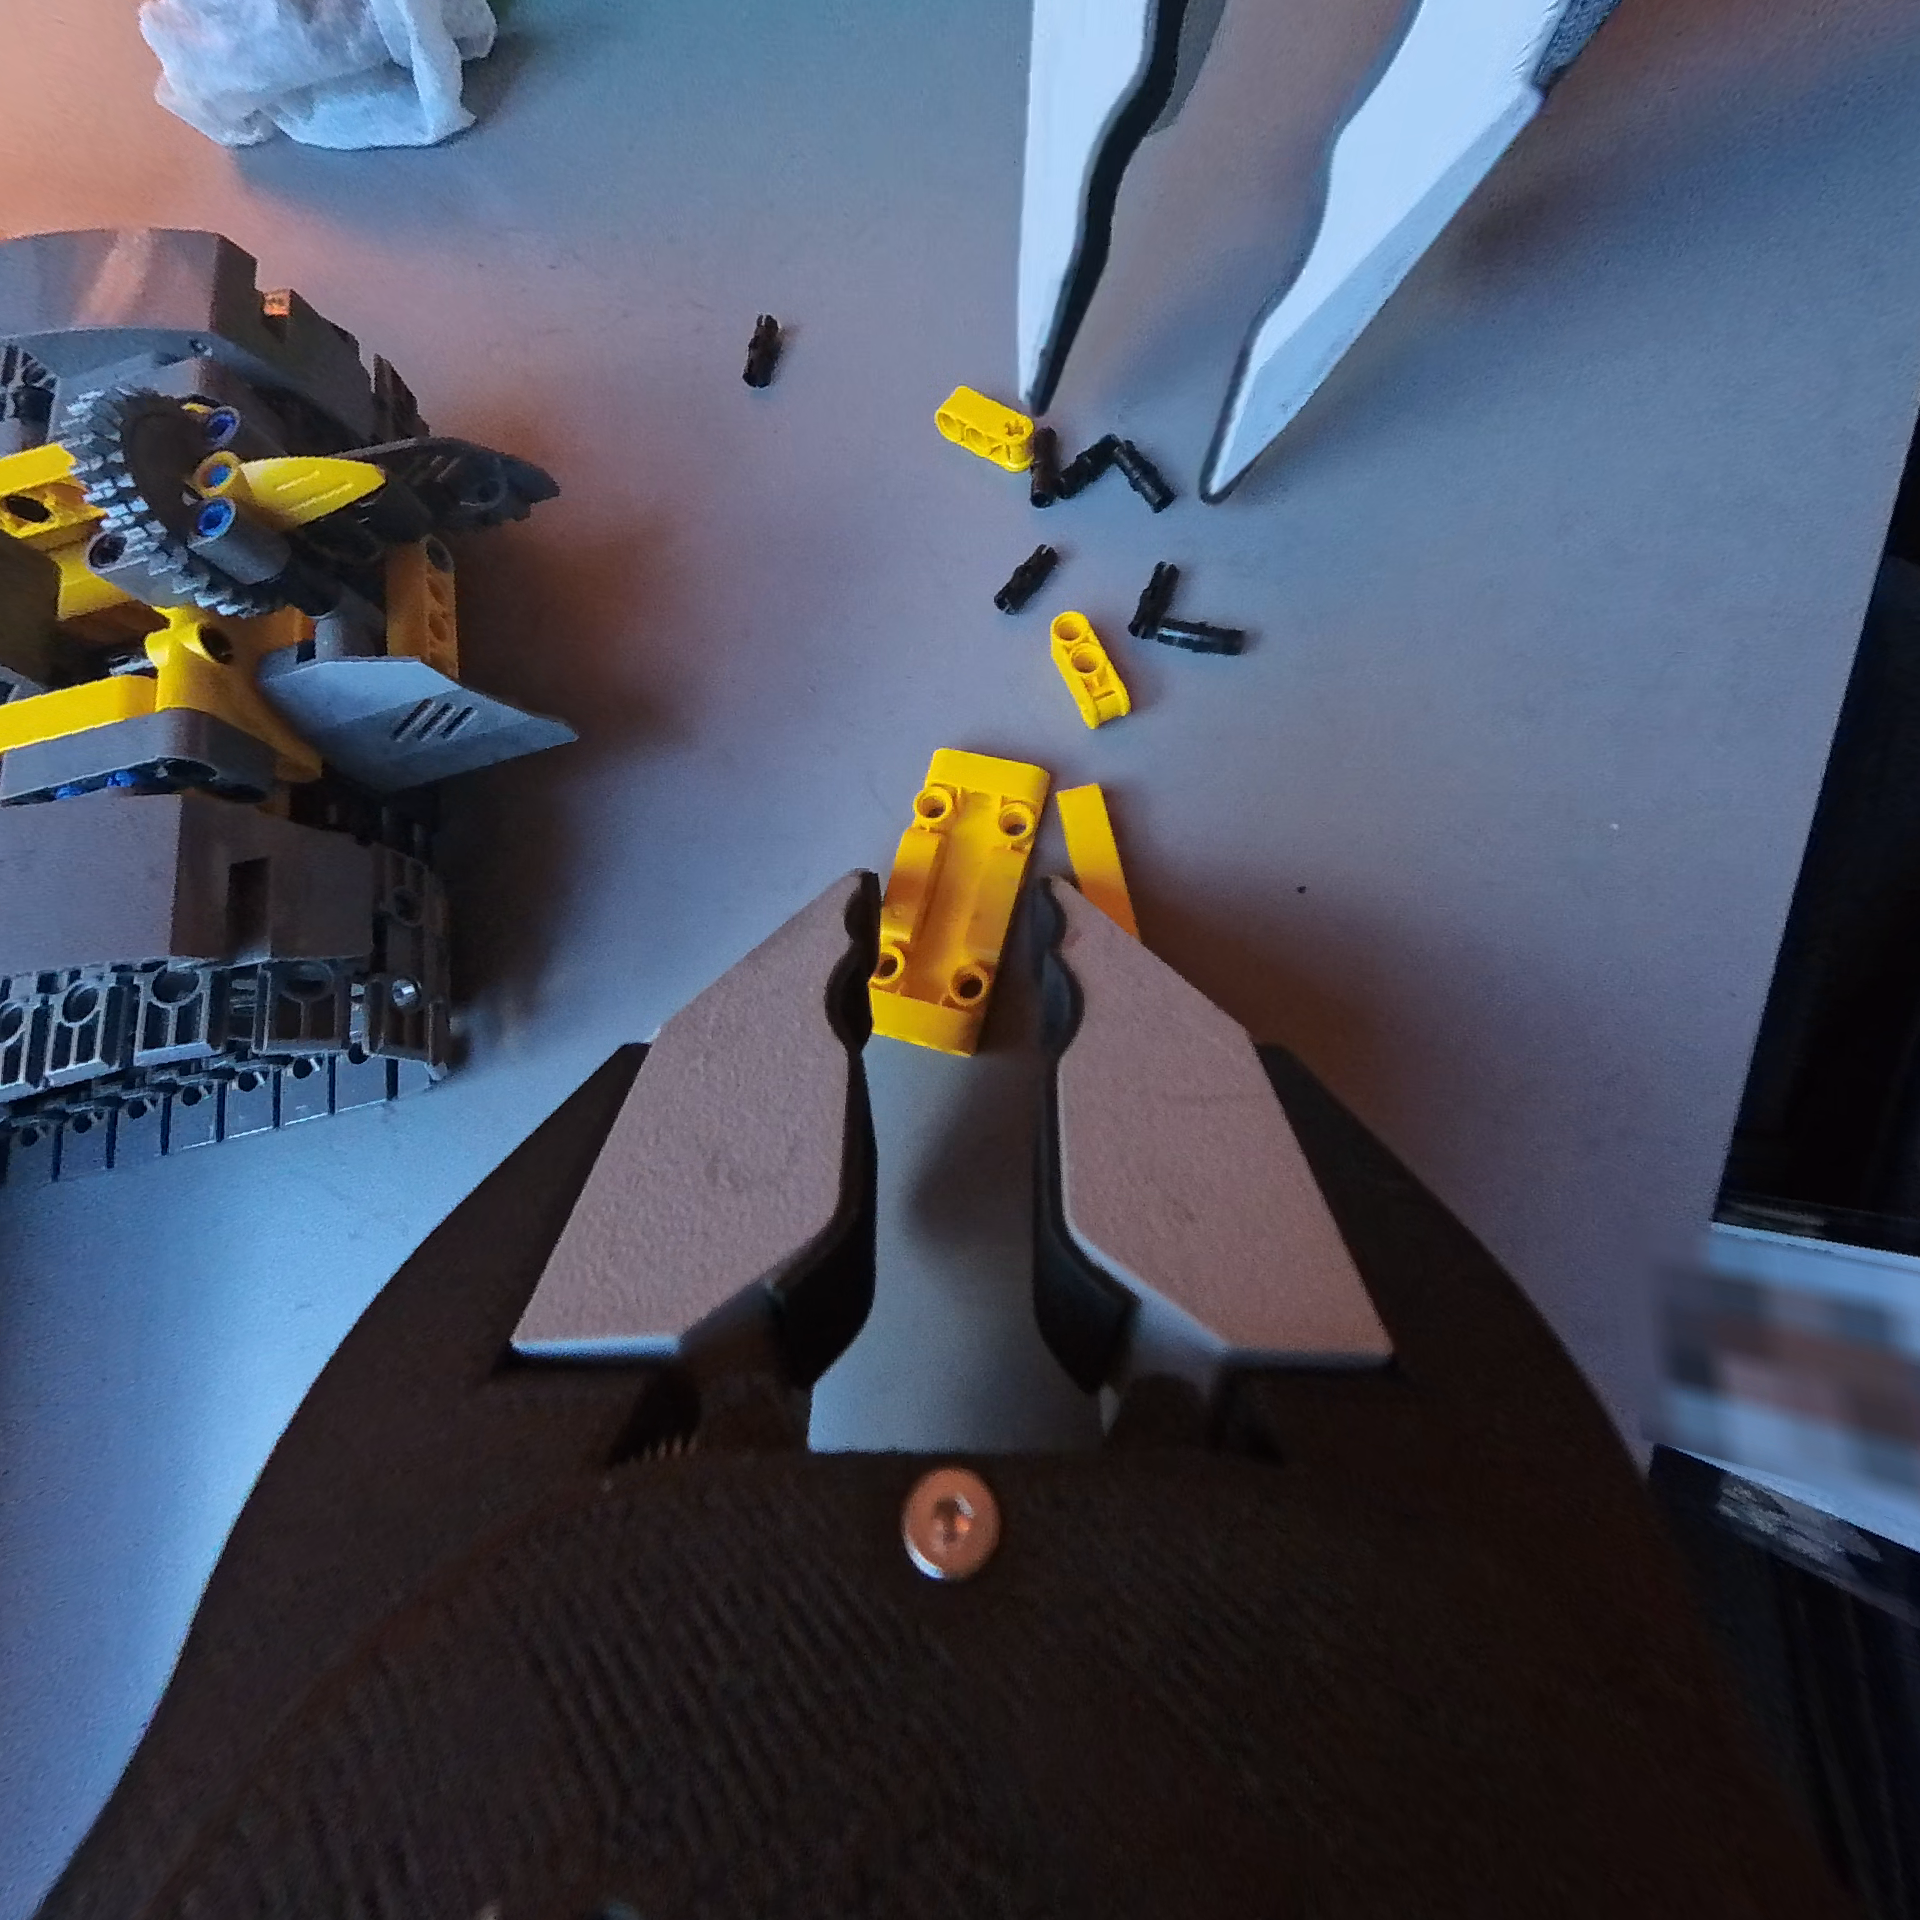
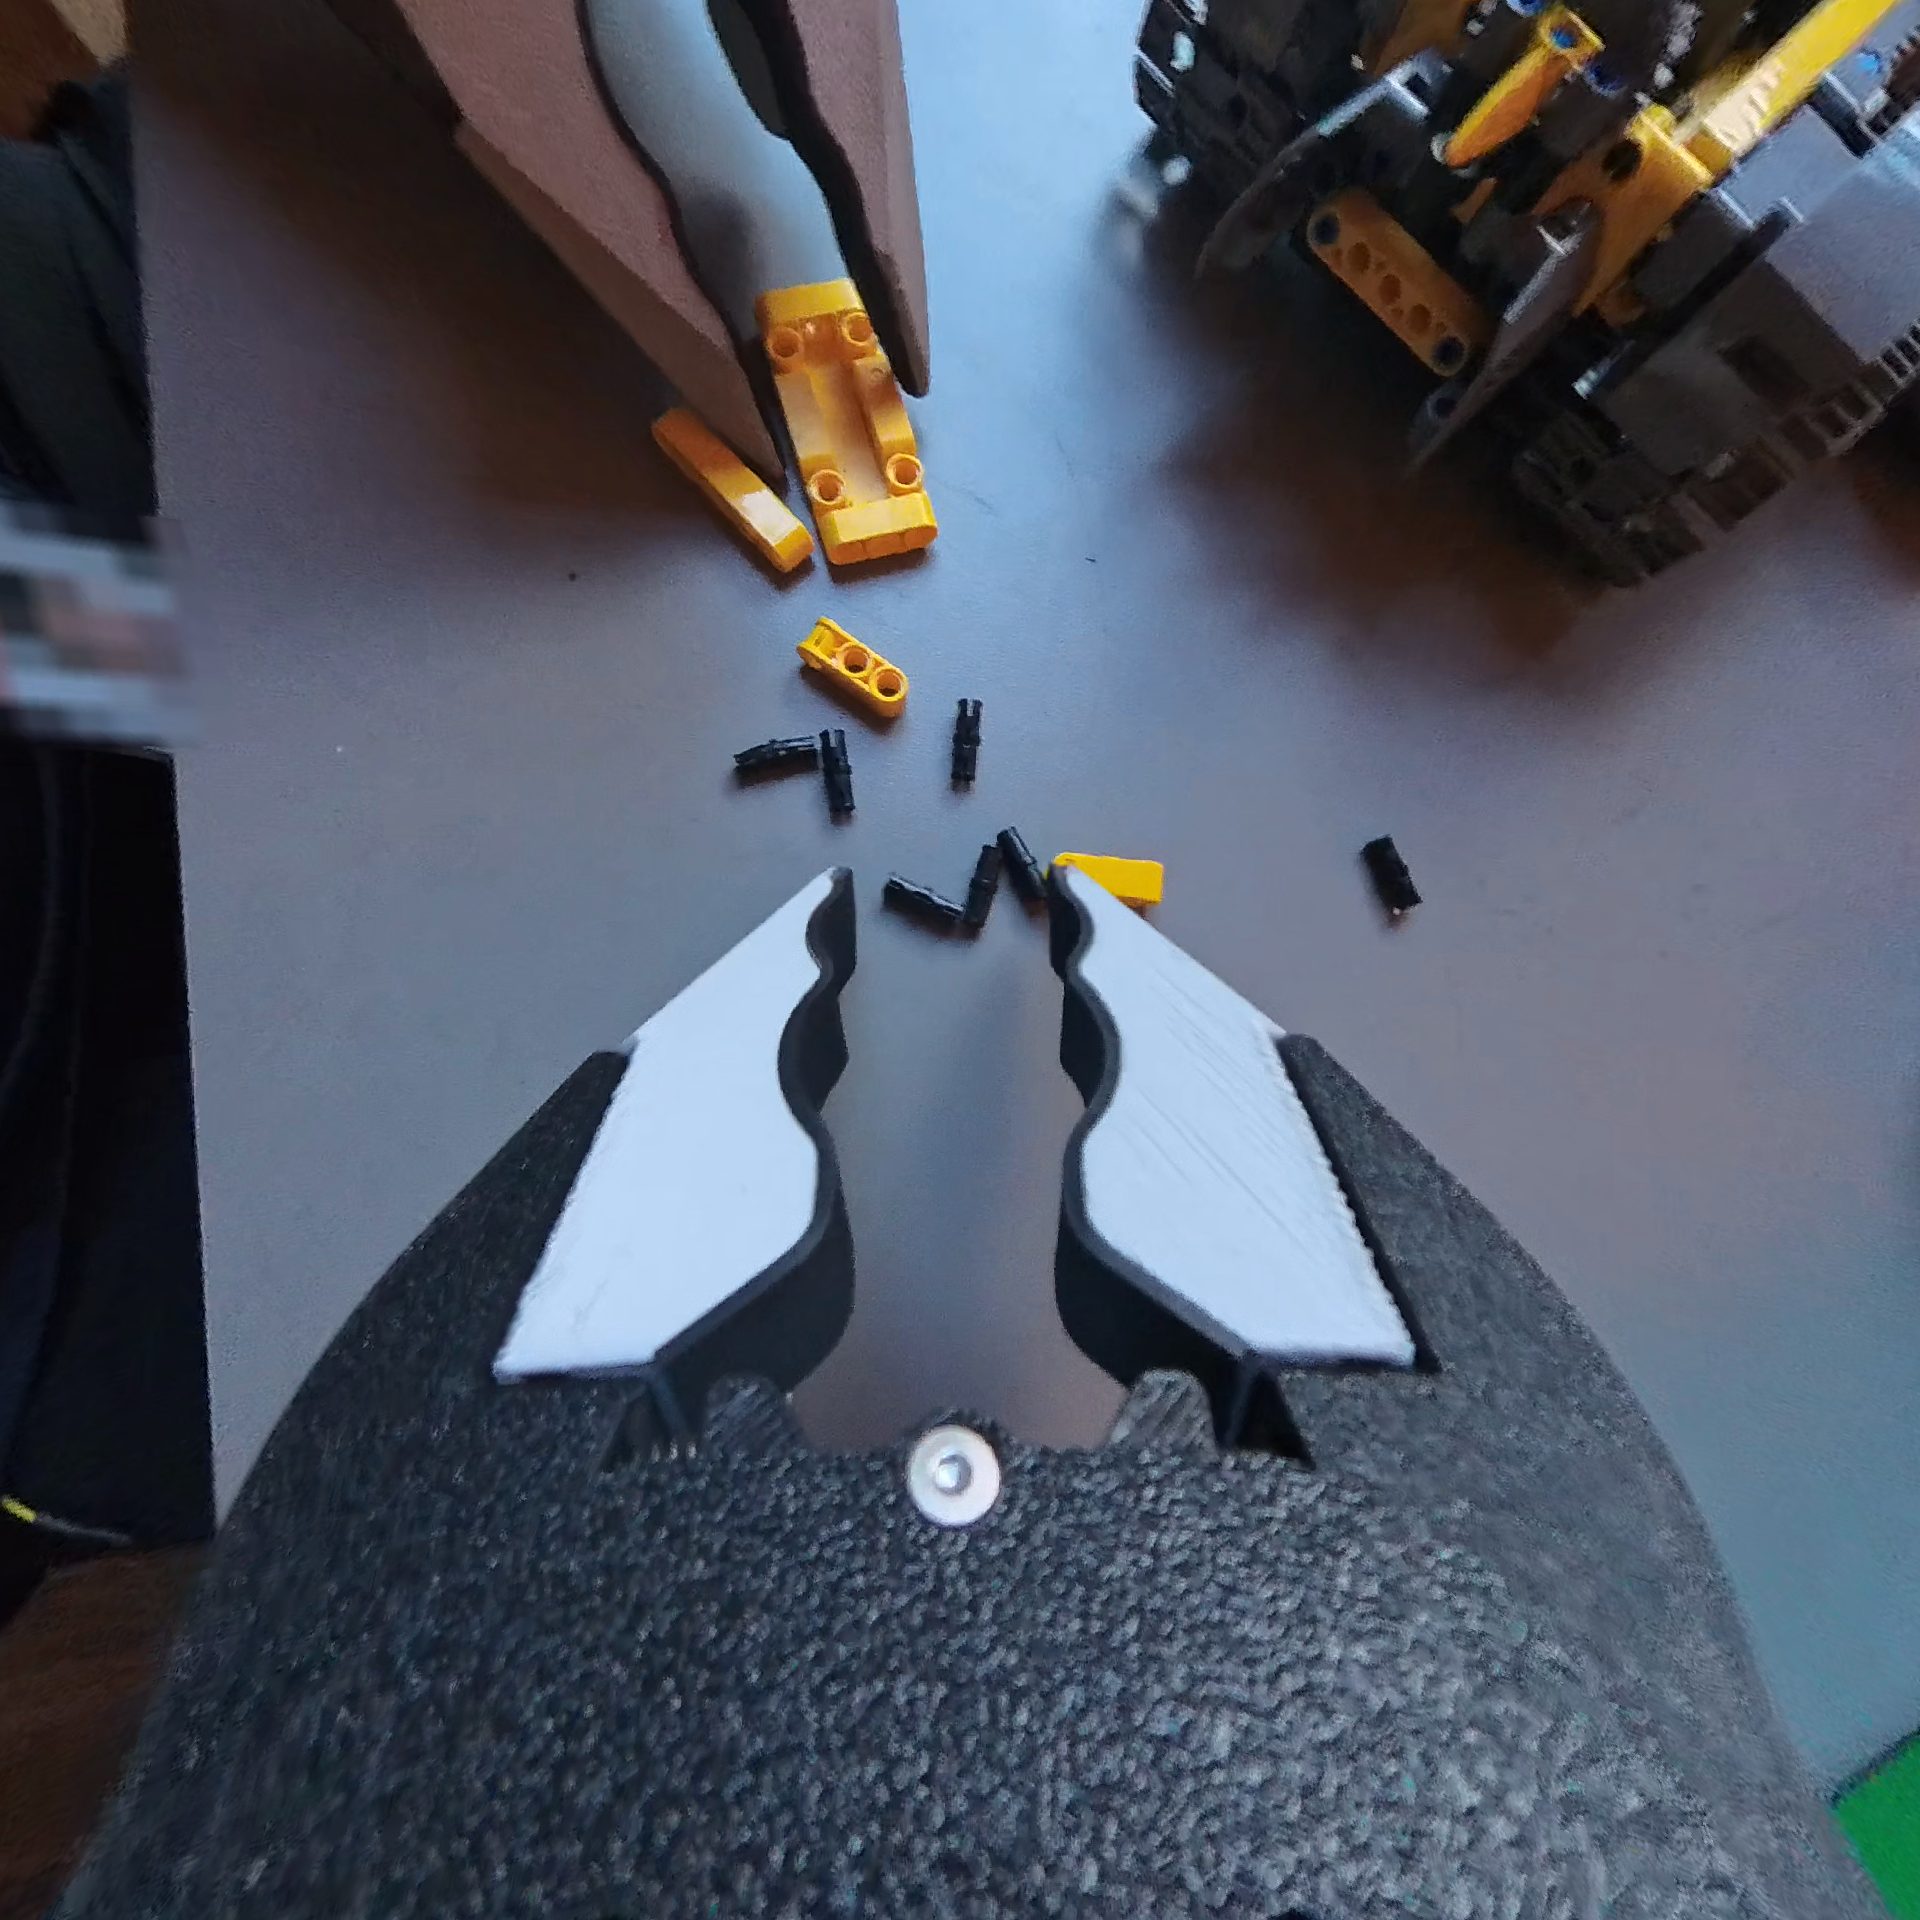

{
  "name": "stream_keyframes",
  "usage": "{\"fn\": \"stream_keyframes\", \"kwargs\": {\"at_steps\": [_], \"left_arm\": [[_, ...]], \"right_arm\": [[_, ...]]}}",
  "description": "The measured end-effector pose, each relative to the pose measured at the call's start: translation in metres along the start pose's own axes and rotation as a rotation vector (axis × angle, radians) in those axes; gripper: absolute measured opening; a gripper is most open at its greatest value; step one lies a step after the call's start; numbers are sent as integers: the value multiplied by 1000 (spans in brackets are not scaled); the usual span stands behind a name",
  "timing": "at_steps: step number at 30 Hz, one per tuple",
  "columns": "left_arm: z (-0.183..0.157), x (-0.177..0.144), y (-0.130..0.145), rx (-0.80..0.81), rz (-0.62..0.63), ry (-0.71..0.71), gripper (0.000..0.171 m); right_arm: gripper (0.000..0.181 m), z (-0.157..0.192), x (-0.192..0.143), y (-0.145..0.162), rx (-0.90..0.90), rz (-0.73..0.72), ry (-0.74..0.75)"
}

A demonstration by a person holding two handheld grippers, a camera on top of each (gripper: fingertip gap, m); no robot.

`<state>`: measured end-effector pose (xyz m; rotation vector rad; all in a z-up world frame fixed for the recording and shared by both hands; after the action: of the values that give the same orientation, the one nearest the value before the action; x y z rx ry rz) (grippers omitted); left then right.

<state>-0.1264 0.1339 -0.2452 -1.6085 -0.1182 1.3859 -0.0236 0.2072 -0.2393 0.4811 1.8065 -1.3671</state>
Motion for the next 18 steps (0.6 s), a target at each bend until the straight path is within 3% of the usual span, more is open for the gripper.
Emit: {"fn": "stream_keyframes", "kwargs": {"at_steps": [12,18], "left_arm": [[0,0,0,-11,1,18,25],[-1,0,0,-4,0,16,24]], "right_arm": [[25,-9,2,2,-73,61,-115],[23,-6,2,1,-128,74,-103]]}}
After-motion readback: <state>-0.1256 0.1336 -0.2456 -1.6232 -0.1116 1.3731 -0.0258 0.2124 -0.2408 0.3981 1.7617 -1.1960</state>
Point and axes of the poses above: each gripper's, where its closed fingertips meet, x out along the fingers, y out of its underside, z = x × y across the jaws, the point moved 3 cm from there along -x, back along the fingers, and after that the axes turned 2 degrees about z, right-handed, at the moved point
